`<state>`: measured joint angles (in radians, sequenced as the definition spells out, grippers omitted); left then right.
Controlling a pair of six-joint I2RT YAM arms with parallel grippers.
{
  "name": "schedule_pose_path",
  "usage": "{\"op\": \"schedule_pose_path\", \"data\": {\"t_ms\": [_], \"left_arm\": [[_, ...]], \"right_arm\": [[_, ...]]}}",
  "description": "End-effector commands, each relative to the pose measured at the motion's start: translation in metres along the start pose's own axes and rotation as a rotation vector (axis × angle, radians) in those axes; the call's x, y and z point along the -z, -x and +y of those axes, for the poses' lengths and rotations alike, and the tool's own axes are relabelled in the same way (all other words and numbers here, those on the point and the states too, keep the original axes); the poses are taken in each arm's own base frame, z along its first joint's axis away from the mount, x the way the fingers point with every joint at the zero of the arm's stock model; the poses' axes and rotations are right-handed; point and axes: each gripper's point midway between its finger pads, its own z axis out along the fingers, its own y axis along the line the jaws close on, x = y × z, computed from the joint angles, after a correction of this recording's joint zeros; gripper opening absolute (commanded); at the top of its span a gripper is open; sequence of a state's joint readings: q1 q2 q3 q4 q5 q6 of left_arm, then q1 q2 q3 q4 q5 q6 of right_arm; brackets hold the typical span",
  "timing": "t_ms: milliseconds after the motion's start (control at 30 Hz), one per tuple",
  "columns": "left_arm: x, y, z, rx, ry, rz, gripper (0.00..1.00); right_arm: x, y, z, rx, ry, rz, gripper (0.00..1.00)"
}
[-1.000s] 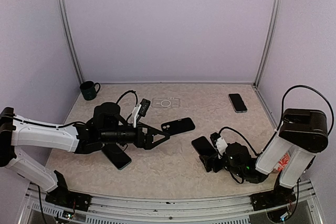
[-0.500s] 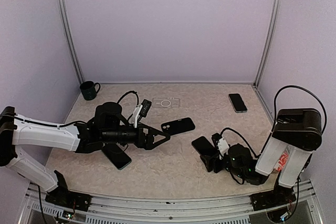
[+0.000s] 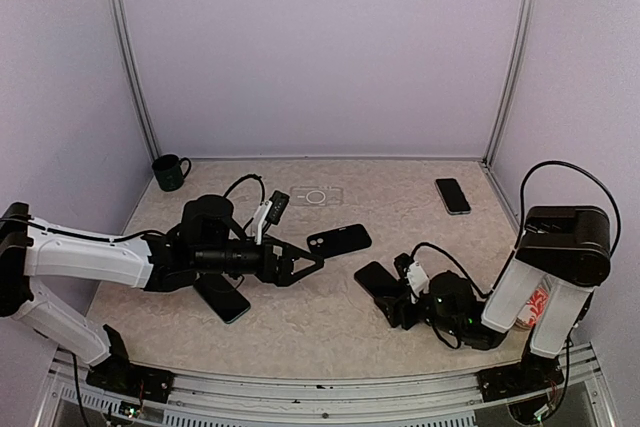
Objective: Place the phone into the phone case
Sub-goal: Pick up the phone at the center of the board.
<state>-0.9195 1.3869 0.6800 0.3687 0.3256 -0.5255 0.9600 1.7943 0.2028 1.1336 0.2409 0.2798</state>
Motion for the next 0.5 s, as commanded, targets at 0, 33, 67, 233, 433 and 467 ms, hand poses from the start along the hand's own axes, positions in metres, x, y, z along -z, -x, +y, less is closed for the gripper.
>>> {"op": "schedule_pose_path", "data": {"t_ms": [0, 33, 67, 233, 433, 467], "left_arm": [[-0.002, 0.015, -0.003, -0.018, -0.004, -0.032, 0.99], [-0.002, 0.016, -0.002, -0.013, 0.002, -0.035, 0.99], [-0.002, 0.016, 0.001, -0.004, 0.012, -0.038, 0.99], [0.0, 0.021, 0.026, 0.088, 0.053, -0.062, 0.99], [0.003, 0.014, 0.046, 0.144, 0.092, -0.061, 0.99], [0.003, 0.013, 0.047, 0.146, 0.097, -0.059, 0.99]], "right_arm": [[0.007, -0.069, 0.0, 0.038, 0.023, 0.273, 0.63], [0.005, -0.067, 0.003, 0.047, 0.037, 0.27, 0.63], [0.003, -0.064, 0.007, 0.057, 0.051, 0.266, 0.62], [-0.011, -0.048, 0.023, 0.141, 0.06, 0.253, 0.61], [-0.019, -0.025, 0.038, 0.191, 0.103, 0.197, 0.61], [-0.019, -0.023, 0.04, 0.2, 0.109, 0.193, 0.61]]}}
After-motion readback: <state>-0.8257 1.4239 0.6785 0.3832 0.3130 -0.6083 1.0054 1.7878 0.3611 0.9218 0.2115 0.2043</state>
